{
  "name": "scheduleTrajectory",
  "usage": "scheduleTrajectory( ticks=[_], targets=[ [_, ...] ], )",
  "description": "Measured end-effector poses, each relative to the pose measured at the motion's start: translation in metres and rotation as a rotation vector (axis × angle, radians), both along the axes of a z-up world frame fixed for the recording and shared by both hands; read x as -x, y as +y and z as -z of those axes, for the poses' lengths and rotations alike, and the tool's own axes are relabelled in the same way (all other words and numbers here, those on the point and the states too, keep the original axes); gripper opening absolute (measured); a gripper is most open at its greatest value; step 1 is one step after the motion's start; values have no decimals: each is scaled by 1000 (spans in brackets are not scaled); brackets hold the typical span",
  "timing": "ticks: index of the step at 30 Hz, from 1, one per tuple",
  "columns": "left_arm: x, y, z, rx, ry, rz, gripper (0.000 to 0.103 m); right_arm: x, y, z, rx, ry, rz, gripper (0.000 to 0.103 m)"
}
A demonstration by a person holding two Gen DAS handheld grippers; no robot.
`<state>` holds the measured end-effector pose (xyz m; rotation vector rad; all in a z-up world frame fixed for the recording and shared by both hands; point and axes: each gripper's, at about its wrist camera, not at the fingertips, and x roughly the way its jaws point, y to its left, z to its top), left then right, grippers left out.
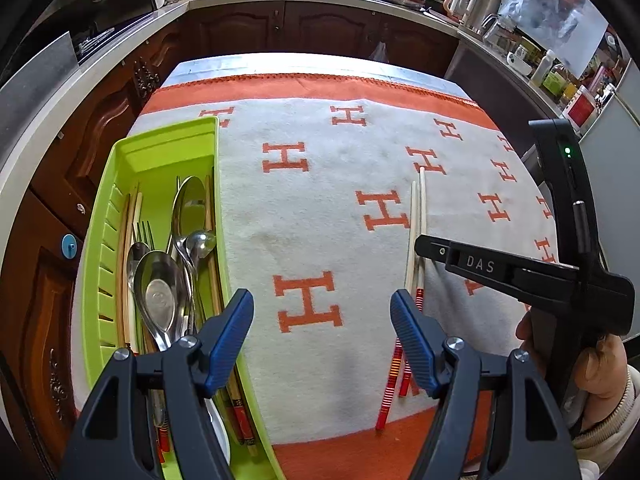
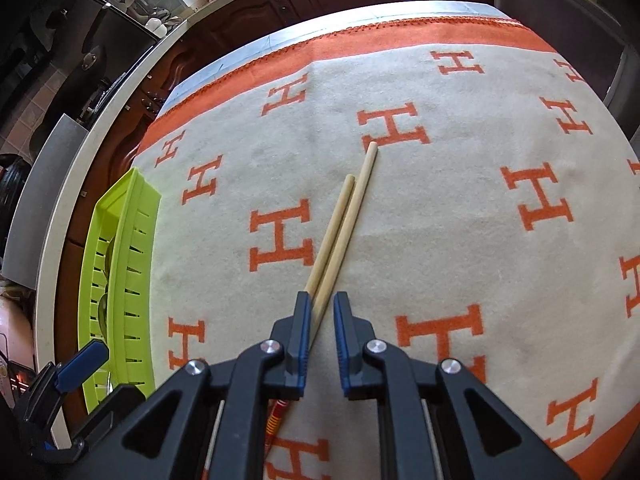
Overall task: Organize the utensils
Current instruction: 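Move both grippers back over the last two red-banded chopsticks on the blanket, then grasp one chopstick with the right gripper while the left grasps the other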
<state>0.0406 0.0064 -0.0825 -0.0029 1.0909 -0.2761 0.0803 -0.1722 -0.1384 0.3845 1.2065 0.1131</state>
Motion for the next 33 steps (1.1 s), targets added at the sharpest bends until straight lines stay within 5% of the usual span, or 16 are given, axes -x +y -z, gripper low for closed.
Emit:
scheduleTrajectory(
  ticks=[12,24,33],
  targets=[
    [1,-6,0,-1,0,7,72,-9,18,-3,156,6,-28,9],
    [-15,-51,20,-6,33,109,72,12,-26,-8,17,-30,17,5],
    [-18,-84,52,-87,81,184,42,26,-55,-12,-71,-59,53,6]
  ],
)
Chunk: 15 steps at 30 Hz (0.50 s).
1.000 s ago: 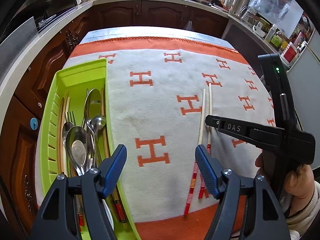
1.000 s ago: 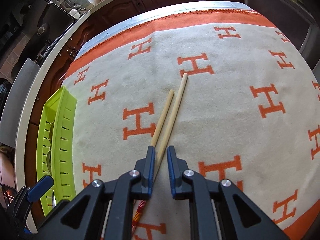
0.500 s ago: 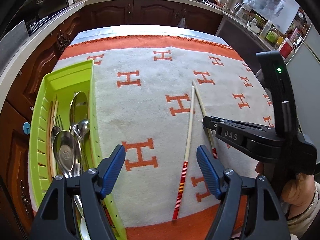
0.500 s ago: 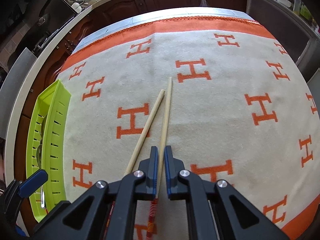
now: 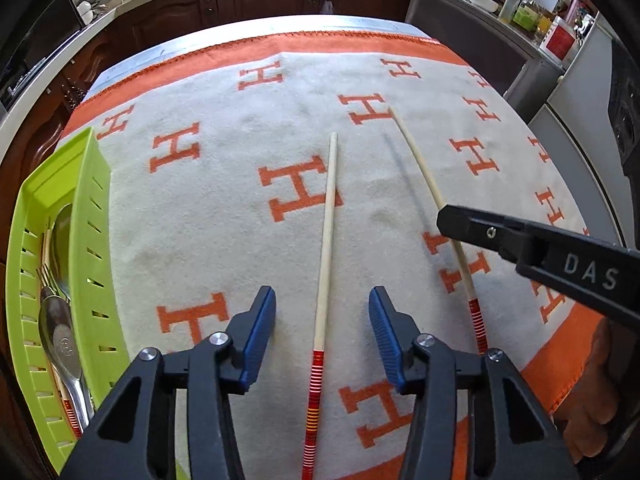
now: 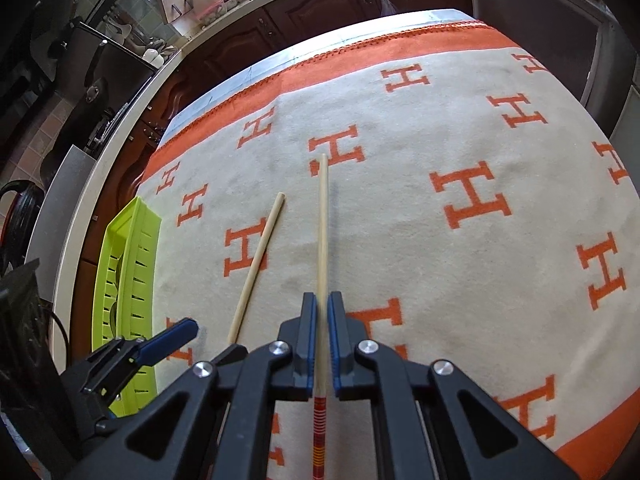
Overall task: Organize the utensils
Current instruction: 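Grasp one chopstick with the right gripper while the left grasps the other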
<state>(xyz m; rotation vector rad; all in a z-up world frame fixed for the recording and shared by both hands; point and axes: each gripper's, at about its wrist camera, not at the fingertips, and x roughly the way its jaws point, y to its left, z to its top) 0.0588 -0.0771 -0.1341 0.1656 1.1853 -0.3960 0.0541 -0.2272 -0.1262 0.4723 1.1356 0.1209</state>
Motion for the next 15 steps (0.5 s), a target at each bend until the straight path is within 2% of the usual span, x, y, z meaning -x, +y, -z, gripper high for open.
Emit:
scheduleTrajectory(
  ticks=[3,6,9,15],
  targets=[
    [7,-7,2,-47,-53,31,34,2,-2,2,-21,2,-2,6],
    [10,-8,1,-39,-69,40,9,3,-2,4,-42,3,-8,6],
    [8,-4,0,-25,-68,19,4,5,-2,4,-60,-2,-16,6],
    [7,9,-5,4,-58,-33,3,9,2,-5,-77,-29,-38,6]
  ],
)
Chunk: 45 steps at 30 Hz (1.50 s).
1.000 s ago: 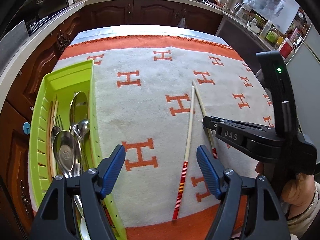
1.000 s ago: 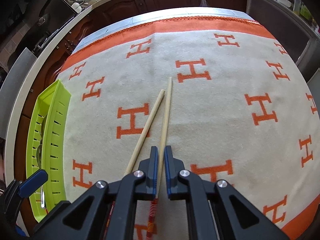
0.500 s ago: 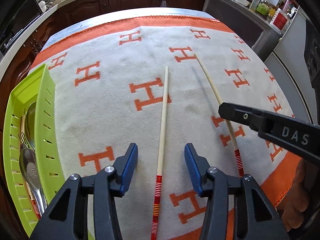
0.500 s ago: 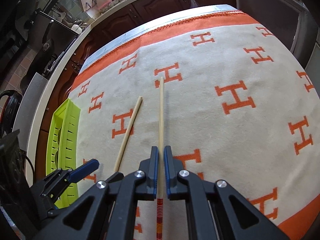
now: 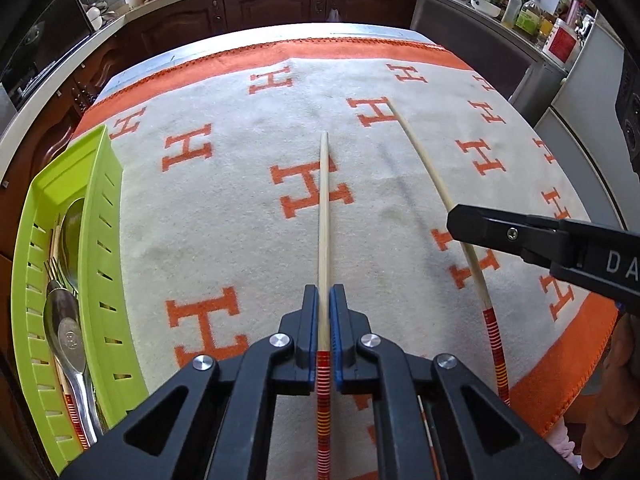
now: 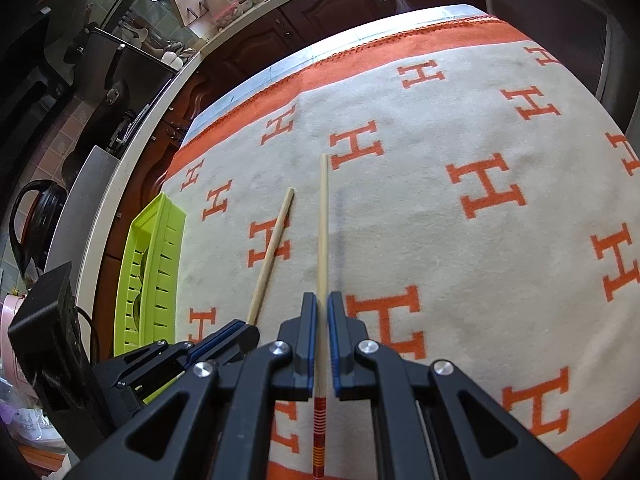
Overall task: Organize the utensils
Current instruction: 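Grasp one chopstick with the right gripper while the left grasps the other, then carry both chopsticks into the green tray and open both grippers to release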
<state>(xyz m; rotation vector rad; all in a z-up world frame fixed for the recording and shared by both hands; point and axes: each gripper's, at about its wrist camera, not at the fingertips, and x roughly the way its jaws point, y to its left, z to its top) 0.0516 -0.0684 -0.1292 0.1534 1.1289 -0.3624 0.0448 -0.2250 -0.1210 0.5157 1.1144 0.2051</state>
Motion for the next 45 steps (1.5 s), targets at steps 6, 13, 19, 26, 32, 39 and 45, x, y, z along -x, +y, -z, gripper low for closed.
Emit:
scheduleTrajectory(
  ticks=[6,13,19,26,32,39,45],
  targets=[
    [5,28,-33,47,-34,-68,3,-1,11,-17,-4,-36,-36,6],
    [15,88,-80,84,-106,-204,3,-14,55,-46,-63,-70,-148,5],
    [19,140,-97,58,-177,-340,4,-32,116,-67,-100,-91,-272,6],
    [11,178,-86,48,-155,-436,4,-56,175,-57,-102,-45,-348,6],
    [10,190,-76,28,-147,-455,4,-67,202,-41,-104,8,-353,6],
    [9,191,-68,-6,-150,-467,44,-73,212,-23,-85,63,-354,7],
    [9,188,-67,-12,-157,-467,71,-62,205,-25,-20,22,-383,7]
  ],
)
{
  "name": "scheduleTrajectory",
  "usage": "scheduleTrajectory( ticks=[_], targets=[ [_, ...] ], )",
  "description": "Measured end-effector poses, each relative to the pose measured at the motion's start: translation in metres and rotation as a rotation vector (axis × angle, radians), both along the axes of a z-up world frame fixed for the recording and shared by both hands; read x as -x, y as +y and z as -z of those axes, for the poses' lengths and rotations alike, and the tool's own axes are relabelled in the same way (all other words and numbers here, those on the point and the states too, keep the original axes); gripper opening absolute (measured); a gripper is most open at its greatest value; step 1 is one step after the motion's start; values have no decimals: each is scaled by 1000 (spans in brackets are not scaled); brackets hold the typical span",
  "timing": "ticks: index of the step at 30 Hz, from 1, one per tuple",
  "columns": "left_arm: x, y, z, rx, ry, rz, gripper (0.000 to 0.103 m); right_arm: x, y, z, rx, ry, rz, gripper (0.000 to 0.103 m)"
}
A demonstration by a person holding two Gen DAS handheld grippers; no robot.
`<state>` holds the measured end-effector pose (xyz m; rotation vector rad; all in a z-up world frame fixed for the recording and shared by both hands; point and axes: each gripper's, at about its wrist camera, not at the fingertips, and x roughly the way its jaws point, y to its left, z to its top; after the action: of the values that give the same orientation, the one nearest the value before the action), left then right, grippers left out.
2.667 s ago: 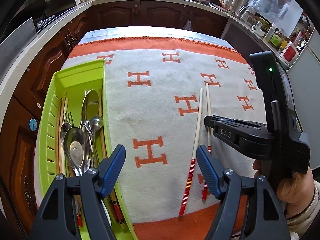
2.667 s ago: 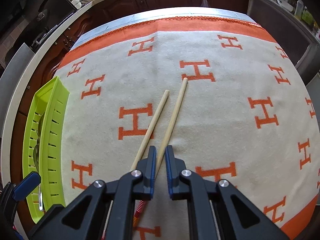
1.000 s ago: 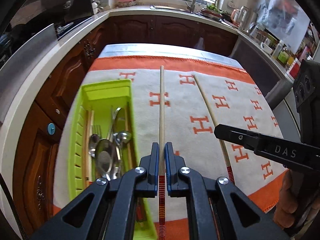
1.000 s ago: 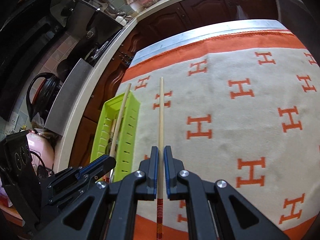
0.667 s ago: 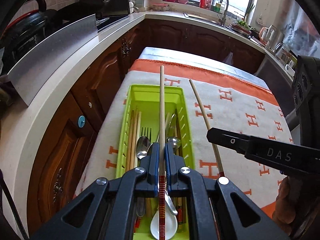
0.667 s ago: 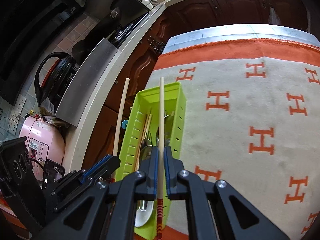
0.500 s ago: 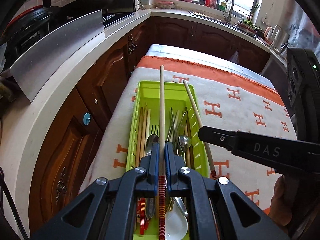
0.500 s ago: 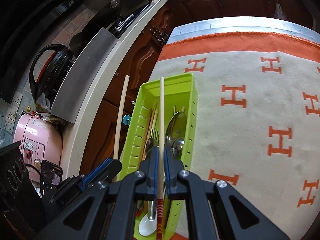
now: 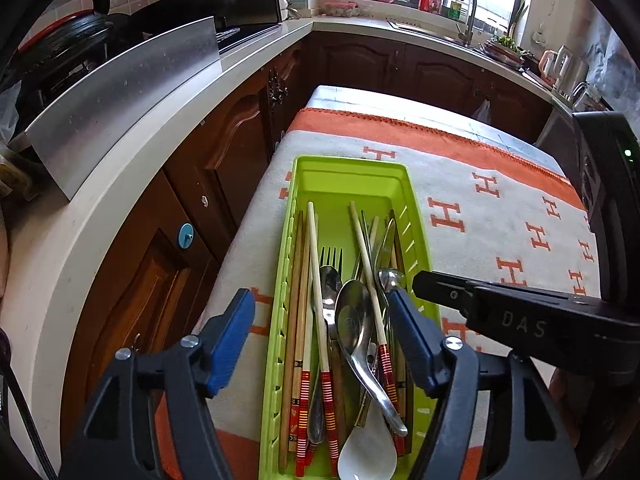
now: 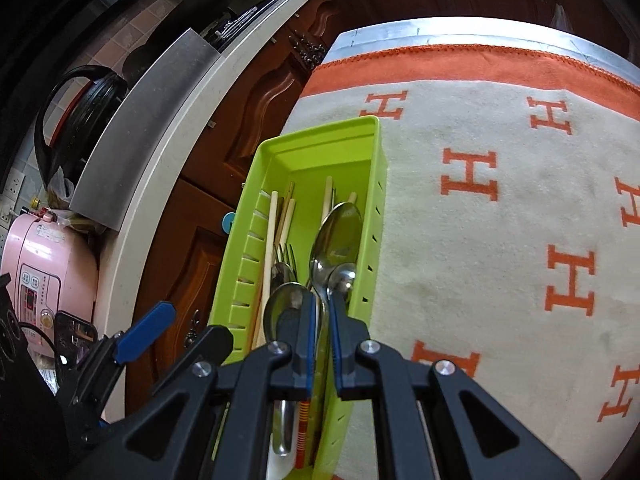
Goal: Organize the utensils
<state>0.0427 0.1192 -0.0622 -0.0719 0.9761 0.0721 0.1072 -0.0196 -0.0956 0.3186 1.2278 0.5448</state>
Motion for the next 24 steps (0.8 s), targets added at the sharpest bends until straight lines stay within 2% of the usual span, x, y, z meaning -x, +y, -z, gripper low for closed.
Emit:
scheduleTrajectory(
  ticks=[2,8,10,19,24],
  targets=[
    [0,-2,1,-5,6,4,74,4,-7,-2,-22,-11,-4,7],
    [1,-7,4,7,27,14,76,12,-20,-11,20,-66,1,11],
    [2,-7,3,15,24,15,80,16,-26,-14,27,-85,1,11],
    [6,-17,-7,47,11,30,90,35,-53,-22,64,-141,22,11],
    [12,-30,-15,67,12,52,91,49,-78,-28,82,-167,53,11]
  ],
)
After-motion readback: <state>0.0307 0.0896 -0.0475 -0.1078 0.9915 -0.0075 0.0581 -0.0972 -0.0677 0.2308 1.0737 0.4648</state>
